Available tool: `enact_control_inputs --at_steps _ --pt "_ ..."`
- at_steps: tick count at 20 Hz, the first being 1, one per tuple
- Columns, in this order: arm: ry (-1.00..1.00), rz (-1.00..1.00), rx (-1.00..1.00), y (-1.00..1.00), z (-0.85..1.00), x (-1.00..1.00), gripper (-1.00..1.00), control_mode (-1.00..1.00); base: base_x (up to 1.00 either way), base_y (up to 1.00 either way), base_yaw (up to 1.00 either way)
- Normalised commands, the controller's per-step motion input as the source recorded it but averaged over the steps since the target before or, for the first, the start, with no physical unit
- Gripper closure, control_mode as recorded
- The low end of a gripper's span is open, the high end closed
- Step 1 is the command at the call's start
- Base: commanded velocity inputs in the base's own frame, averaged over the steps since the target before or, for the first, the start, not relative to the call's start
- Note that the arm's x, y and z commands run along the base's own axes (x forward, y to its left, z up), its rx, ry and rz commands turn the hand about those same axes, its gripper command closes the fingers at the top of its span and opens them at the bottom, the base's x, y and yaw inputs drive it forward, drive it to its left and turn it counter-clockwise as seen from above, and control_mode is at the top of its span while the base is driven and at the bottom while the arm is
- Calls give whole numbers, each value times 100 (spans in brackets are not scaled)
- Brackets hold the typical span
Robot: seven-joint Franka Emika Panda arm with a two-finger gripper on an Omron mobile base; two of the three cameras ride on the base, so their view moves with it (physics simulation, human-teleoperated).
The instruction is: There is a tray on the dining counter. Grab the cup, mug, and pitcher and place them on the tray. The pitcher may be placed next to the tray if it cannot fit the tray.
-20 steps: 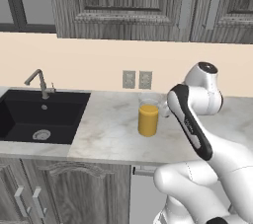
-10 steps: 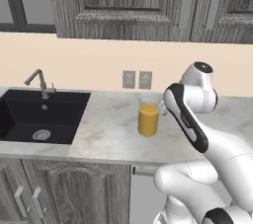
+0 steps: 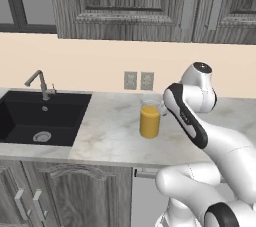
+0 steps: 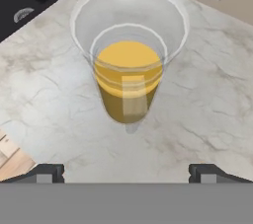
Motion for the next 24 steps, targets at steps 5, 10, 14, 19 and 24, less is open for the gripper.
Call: enact_control_inputs --at_steps 5,10,14,19,24 --pt "0 0 0 0 -11 12 -100 -100 0 0 0" --pt "0 0 0 0 -13 1 -100 -100 0 0 0" --pt "0 0 0 0 -8 4 -100 -100 0 0 0" --pt "0 1 0 0 -9 1 -100 -100 0 0 0" --pt "0 1 0 0 -5 1 -100 -100 0 0 0"
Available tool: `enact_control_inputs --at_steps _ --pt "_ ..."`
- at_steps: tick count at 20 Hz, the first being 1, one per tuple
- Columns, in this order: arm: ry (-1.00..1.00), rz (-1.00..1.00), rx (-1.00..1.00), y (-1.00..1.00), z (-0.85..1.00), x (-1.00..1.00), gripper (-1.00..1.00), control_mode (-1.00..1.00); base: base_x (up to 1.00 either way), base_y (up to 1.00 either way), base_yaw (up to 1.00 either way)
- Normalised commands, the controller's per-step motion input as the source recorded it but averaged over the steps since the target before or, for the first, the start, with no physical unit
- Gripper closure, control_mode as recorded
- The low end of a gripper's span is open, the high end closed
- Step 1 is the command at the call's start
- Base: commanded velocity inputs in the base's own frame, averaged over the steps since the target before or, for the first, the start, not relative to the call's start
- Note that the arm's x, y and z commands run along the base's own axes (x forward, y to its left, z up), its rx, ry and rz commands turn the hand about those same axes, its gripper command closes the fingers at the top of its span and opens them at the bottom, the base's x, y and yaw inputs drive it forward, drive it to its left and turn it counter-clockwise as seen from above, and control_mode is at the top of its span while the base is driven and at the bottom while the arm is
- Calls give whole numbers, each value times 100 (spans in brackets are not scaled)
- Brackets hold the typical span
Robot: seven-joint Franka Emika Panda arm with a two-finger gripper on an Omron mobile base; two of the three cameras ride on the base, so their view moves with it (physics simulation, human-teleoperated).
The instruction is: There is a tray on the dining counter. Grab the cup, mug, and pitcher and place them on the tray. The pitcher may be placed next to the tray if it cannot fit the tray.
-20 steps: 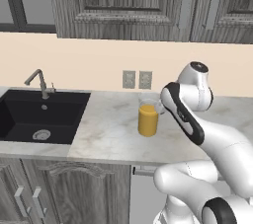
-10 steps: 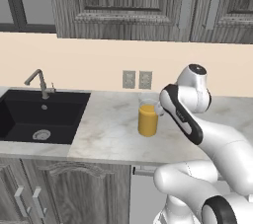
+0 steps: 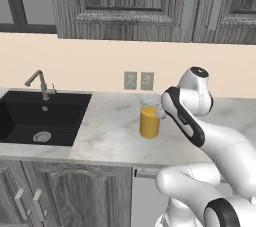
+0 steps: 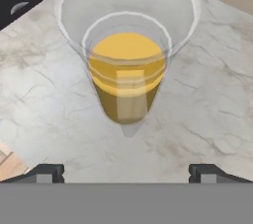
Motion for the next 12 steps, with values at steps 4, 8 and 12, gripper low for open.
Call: enact_control_inputs --at_steps 4,8,12 --pt "0 0 0 0 -6 18 -100 -100 0 0 0" --pt "0 0 0 0 -1 20 -100 -100 0 0 0" --pt "0 0 0 0 -1 10 -100 -100 0 0 0"
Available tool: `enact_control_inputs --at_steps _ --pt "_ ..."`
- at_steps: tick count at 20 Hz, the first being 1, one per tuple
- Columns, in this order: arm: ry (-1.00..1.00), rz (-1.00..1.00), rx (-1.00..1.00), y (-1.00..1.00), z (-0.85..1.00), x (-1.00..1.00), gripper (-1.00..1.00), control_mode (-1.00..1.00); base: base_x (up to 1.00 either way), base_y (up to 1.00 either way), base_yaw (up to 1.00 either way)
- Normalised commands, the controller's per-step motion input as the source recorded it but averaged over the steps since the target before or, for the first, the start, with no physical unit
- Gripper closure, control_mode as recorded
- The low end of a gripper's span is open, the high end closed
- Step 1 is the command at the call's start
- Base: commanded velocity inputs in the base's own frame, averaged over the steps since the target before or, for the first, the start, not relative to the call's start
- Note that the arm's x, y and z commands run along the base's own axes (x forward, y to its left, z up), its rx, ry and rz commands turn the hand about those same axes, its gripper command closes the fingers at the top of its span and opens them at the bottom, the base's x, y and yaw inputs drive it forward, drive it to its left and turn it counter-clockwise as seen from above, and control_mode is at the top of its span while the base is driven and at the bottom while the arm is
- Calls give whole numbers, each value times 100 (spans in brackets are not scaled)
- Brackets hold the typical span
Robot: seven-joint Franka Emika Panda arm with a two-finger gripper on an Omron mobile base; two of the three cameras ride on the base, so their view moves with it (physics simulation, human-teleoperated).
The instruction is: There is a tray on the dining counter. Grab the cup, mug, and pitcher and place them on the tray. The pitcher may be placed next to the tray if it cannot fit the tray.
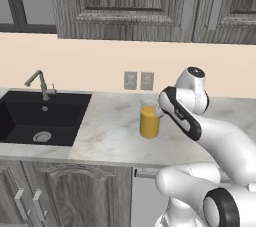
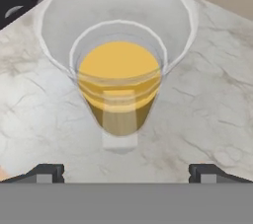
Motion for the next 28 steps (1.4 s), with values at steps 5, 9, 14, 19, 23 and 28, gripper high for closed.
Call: enact_control_inputs --at_steps 5,9,14,19,23,28 --pt "0 0 0 12 -1 26 -100 -100 0 0 0" --pt "0 0 0 16 -1 23 -100 -100 0 0 0" --pt "0 0 0 5 -11 10 -100 -100 0 0 0" --pt "0 0 0 0 -22 7 -100 -100 0 0 0" --pt "0 0 0 0 -17 0 -100 -100 0 0 0" --pt "0 0 0 1 -18 0 -100 -100 0 0 0"
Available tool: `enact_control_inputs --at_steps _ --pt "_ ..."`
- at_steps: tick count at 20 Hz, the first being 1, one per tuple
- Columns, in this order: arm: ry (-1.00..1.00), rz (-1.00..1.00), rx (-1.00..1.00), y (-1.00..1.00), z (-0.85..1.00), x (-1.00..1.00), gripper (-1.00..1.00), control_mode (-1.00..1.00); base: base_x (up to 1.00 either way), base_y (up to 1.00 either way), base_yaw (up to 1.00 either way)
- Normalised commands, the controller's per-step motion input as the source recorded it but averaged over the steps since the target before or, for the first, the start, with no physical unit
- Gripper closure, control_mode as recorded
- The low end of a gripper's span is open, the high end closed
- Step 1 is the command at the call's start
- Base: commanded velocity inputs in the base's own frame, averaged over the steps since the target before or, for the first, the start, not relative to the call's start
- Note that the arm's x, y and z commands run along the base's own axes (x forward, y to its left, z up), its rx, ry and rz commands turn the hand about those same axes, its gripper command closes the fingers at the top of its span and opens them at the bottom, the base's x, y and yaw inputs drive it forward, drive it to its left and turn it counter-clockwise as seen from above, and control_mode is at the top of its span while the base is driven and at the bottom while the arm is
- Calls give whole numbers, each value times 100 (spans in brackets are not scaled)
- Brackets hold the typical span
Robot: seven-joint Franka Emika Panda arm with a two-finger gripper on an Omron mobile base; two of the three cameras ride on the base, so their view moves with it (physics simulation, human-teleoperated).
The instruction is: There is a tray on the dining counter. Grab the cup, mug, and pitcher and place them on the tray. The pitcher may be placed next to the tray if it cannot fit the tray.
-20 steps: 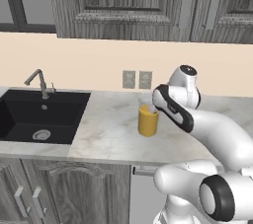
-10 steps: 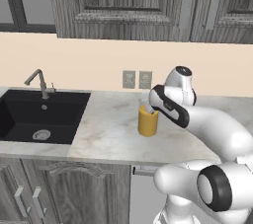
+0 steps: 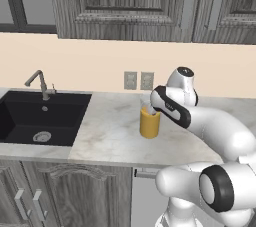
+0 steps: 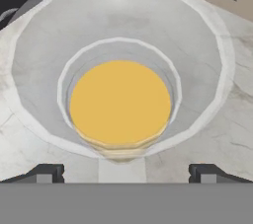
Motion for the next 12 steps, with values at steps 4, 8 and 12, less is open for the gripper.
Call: enact_control_inputs --at_steps 4,8,12 --pt "0 0 0 3 -19 0 -100 -100 0 0 0" --pt "0 0 0 0 0 0 -100 -100 0 0 0" --pt "0 0 0 0 0 0 -100 -100 0 0 0"
